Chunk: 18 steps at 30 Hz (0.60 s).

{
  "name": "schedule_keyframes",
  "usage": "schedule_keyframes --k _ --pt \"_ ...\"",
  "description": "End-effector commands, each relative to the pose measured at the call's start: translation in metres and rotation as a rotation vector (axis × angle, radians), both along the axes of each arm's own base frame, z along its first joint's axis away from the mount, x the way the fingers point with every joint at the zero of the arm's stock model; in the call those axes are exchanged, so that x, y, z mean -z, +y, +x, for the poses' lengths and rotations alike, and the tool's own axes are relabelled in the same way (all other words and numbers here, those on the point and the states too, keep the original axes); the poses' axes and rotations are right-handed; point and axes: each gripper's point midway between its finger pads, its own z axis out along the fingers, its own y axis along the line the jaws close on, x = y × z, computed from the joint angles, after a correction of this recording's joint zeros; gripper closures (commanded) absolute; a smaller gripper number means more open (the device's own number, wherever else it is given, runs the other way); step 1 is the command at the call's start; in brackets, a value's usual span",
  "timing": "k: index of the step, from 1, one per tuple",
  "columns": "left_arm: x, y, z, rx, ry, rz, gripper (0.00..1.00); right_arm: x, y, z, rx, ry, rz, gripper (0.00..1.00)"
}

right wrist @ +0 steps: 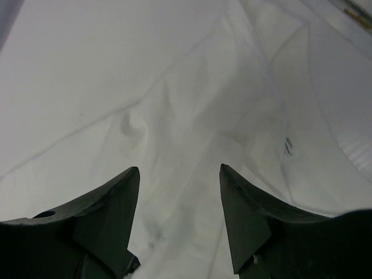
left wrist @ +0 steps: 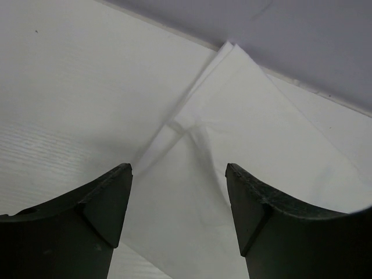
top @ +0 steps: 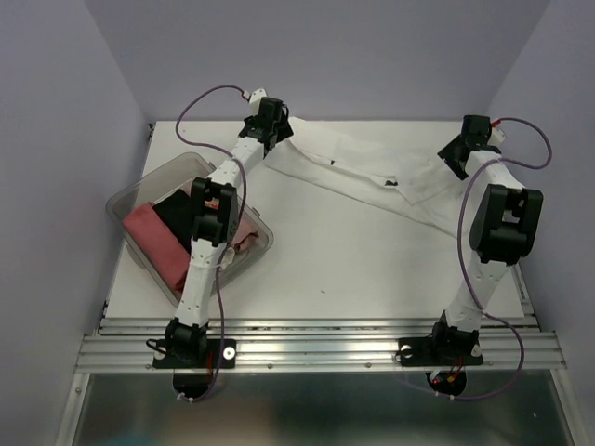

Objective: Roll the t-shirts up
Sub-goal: Fold the T-shirt at the center of the board.

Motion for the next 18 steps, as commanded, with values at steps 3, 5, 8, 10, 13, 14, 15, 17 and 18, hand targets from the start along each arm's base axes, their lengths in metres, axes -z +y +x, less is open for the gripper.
schedule_keyframes --k 3,5,8,10,13,14,15,17,18 --pt "-0.138 0.005 -0.019 0.009 -0.205 -0.020 0.24 -0.003 0.045 -0.048 -0.137 0.009 0.163 0.37" --pt "-0.142 0.008 -0.028 0.005 -0.200 -0.004 0.23 0.021 0.057 -0.069 -0.153 0.049 0.215 0.37" --pt "-0.145 0.007 -0.040 0.029 -0.189 0.018 0.23 0.029 0.075 -0.079 -0.208 0.039 0.287 0.37" --pt "-0.137 0.005 -0.046 0.051 -0.158 0.021 0.23 0.033 0.081 -0.080 -0.227 0.039 0.309 0.37" --pt "-0.119 -0.011 -0.053 0.135 -0.112 -0.012 0.24 0.041 0.084 -0.080 -0.233 0.043 0.330 0.37" --pt "-0.114 -0.018 -0.055 0.168 -0.099 -0.030 0.24 0.040 0.085 -0.078 -0.236 0.039 0.337 0.37" --pt "-0.108 -0.020 -0.055 0.179 -0.083 -0.036 0.24 0.041 0.085 -0.076 -0.236 0.034 0.337 0.37" --pt "-0.090 -0.027 -0.058 0.207 -0.041 -0.048 0.25 0.042 0.084 -0.072 -0.236 0.030 0.336 0.37" --pt "-0.087 -0.029 -0.058 0.215 -0.032 -0.051 0.25 0.045 0.084 -0.072 -0.237 0.036 0.338 0.37"
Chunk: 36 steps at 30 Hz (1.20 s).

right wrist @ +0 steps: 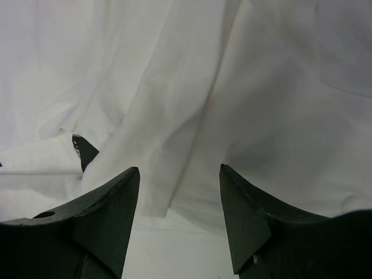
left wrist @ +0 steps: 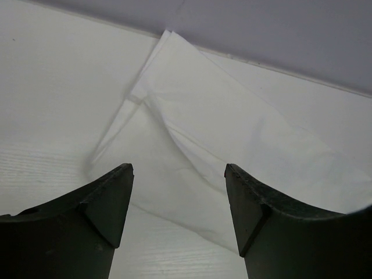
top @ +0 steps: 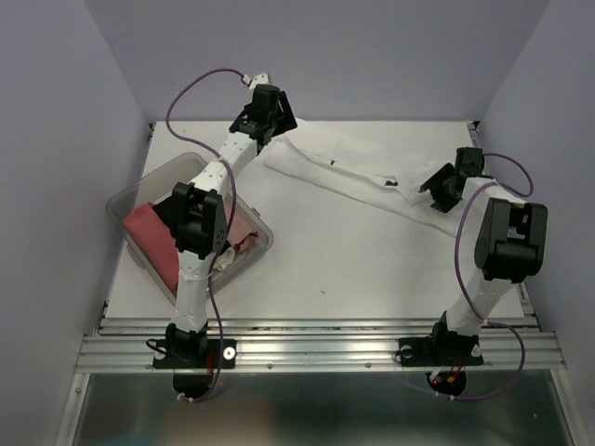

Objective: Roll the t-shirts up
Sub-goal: Fold the T-shirt at the center of the board.

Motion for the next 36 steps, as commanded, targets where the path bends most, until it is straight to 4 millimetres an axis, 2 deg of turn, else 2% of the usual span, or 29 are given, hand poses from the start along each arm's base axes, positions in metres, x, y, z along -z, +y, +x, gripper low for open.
schedule_keyframes --k 1,9,19,23,28,31,32,33,36 --pt "0.023 -0.016 -0.009 0.088 0.063 -0.012 0.25 -0.013 0.001 0.024 -0.013 -0.087 0.019 0.37" --pt "0.030 -0.018 -0.011 0.103 0.076 0.001 0.25 -0.005 0.003 0.035 -0.019 -0.089 0.040 0.38" --pt "0.036 -0.017 -0.013 0.107 0.091 0.008 0.25 -0.008 0.004 0.055 -0.025 -0.137 0.060 0.48" --pt "0.036 -0.018 -0.014 0.110 0.089 0.014 0.25 -0.007 0.006 0.059 -0.027 -0.143 0.074 0.64" --pt "0.037 -0.017 -0.014 0.110 0.092 0.016 0.25 -0.007 0.006 0.063 -0.034 -0.154 0.074 0.70" --pt "0.038 -0.017 -0.014 0.111 0.096 0.014 0.25 -0.007 0.007 0.064 -0.040 -0.160 0.077 0.85" --pt "0.038 -0.017 -0.014 0.111 0.097 0.015 0.25 -0.009 0.007 0.066 -0.044 -0.166 0.078 0.96" --pt "0.038 -0.017 -0.014 0.111 0.097 0.015 0.25 -0.012 0.007 0.069 -0.047 -0.181 0.077 0.99" --pt "0.039 -0.017 -0.015 0.112 0.100 0.017 0.25 -0.022 0.009 0.077 -0.060 -0.218 0.087 0.99"
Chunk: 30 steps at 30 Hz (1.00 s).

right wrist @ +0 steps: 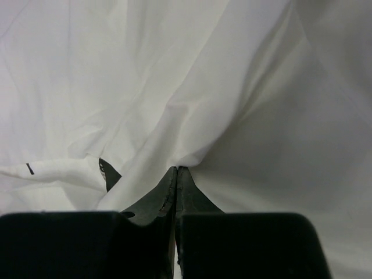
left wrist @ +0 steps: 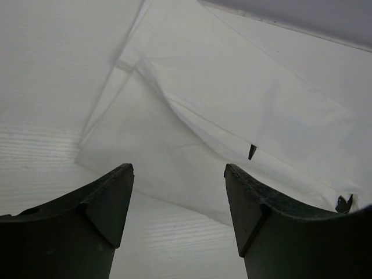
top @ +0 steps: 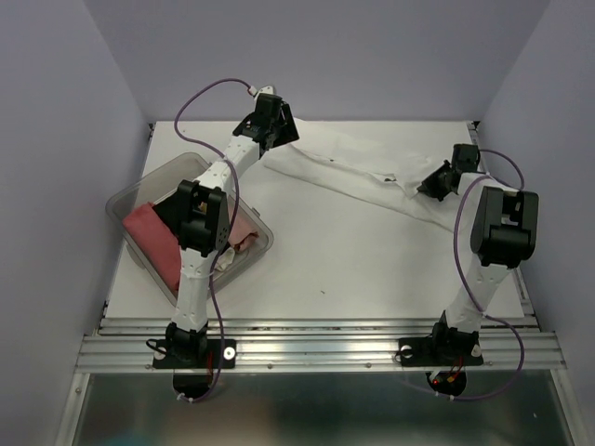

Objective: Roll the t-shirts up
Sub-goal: Fold the T-shirt at the center of the board.

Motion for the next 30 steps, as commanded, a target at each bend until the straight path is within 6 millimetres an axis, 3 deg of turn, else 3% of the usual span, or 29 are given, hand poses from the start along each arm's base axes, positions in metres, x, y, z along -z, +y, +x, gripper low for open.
schedule_keyframes --k 1,11,14,16,22,24,27,30 --pt "-0.014 -0.002 -0.002 0.018 -0.026 0.004 0.25 -0.039 -0.001 0.037 -0.023 -0.159 0.000 0.99" --pt "-0.009 -0.001 -0.002 0.016 -0.014 0.017 0.25 -0.067 0.003 0.080 -0.043 -0.292 0.053 0.99" --pt "-0.005 -0.001 -0.003 0.021 -0.004 0.025 0.25 -0.065 0.007 0.098 -0.064 -0.329 0.091 0.99" --pt "-0.001 0.000 -0.004 0.023 0.007 0.032 0.25 -0.057 0.012 0.104 -0.075 -0.331 0.134 0.99" --pt "0.013 -0.001 -0.006 0.032 0.038 0.037 0.25 -0.060 0.017 0.117 -0.097 -0.389 0.174 0.98" --pt "0.019 -0.004 -0.007 0.038 0.050 0.034 0.25 -0.056 0.019 0.120 -0.111 -0.385 0.186 0.72" --pt "0.023 -0.006 -0.008 0.042 0.057 0.037 0.25 -0.066 0.014 0.122 -0.121 -0.379 0.136 0.35" --pt "0.028 -0.008 -0.008 0.044 0.066 0.035 0.25 -0.091 0.006 0.118 -0.112 -0.397 0.061 0.34"
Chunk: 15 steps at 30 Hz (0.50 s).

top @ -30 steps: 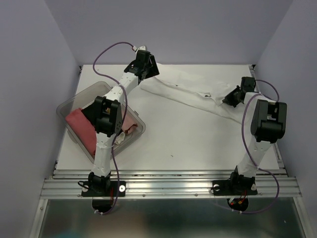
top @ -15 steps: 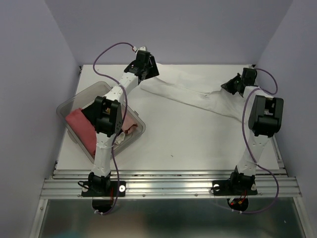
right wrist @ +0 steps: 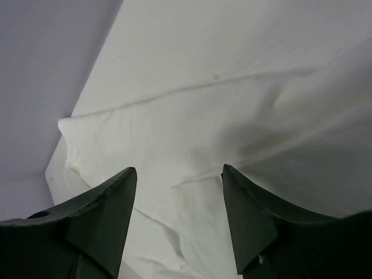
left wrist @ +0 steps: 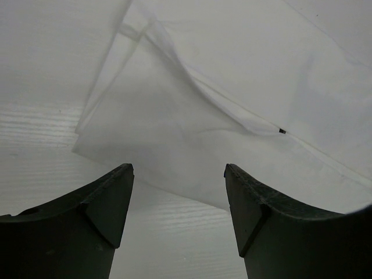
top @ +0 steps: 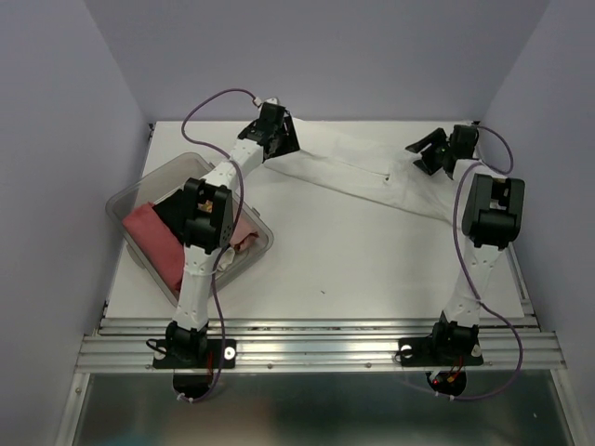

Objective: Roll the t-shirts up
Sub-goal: Fold the T-shirt at the center of the board.

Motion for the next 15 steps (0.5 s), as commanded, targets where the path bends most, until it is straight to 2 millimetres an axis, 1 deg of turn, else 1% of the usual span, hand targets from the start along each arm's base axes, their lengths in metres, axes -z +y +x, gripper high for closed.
schedule_keyframes --k 1,3,4,5,6,7,8,9,10,11,12,13,14,15 --pt "-0.010 -0.008 -0.001 0.028 -0.016 -0.005 0.25 -0.068 -0.018 0.010 0.024 -0.132 -0.139 0.34" --pt "-0.005 -0.010 0.000 0.030 -0.009 -0.007 0.25 -0.070 -0.022 -0.001 0.042 -0.109 -0.171 0.33" --pt "-0.002 -0.010 0.001 0.029 -0.005 -0.007 0.25 -0.086 -0.027 -0.007 0.061 -0.123 -0.204 0.33" --pt "0.000 -0.009 0.002 0.026 -0.004 -0.006 0.25 -0.089 -0.036 -0.012 0.084 -0.116 -0.218 0.34" --pt "0.005 -0.010 0.004 0.022 0.000 -0.003 0.25 -0.083 -0.038 -0.021 0.098 -0.085 -0.230 0.36" --pt "0.007 -0.010 0.005 0.018 0.002 -0.003 0.25 -0.086 -0.047 -0.032 0.134 -0.051 -0.249 0.39" --pt "0.013 -0.011 0.008 0.015 0.008 -0.002 0.25 -0.082 -0.056 -0.040 0.156 -0.025 -0.257 0.44" --pt "0.015 -0.010 0.009 0.009 0.012 -0.001 0.25 -0.077 -0.057 -0.049 0.167 0.007 -0.264 0.47" --pt "0.018 -0.009 0.010 0.002 0.019 -0.006 0.25 -0.067 -0.066 -0.068 0.201 0.068 -0.289 0.50" --pt "0.022 -0.010 0.011 0.002 0.023 -0.010 0.25 -0.063 -0.067 -0.078 0.209 0.092 -0.300 0.55" --pt "0.024 -0.010 0.013 0.001 0.022 -0.015 0.25 -0.043 -0.067 -0.098 0.212 0.160 -0.318 0.57" --pt "0.025 -0.012 0.013 0.002 0.021 -0.021 0.25 -0.039 -0.067 -0.107 0.213 0.178 -0.325 0.60" --pt "0.028 -0.011 0.015 -0.003 0.025 -0.026 0.25 -0.044 -0.066 -0.117 0.220 0.177 -0.333 0.65" --pt "0.029 -0.012 0.015 -0.002 0.027 -0.029 0.25 -0.026 -0.065 -0.137 0.222 0.241 -0.339 0.69"
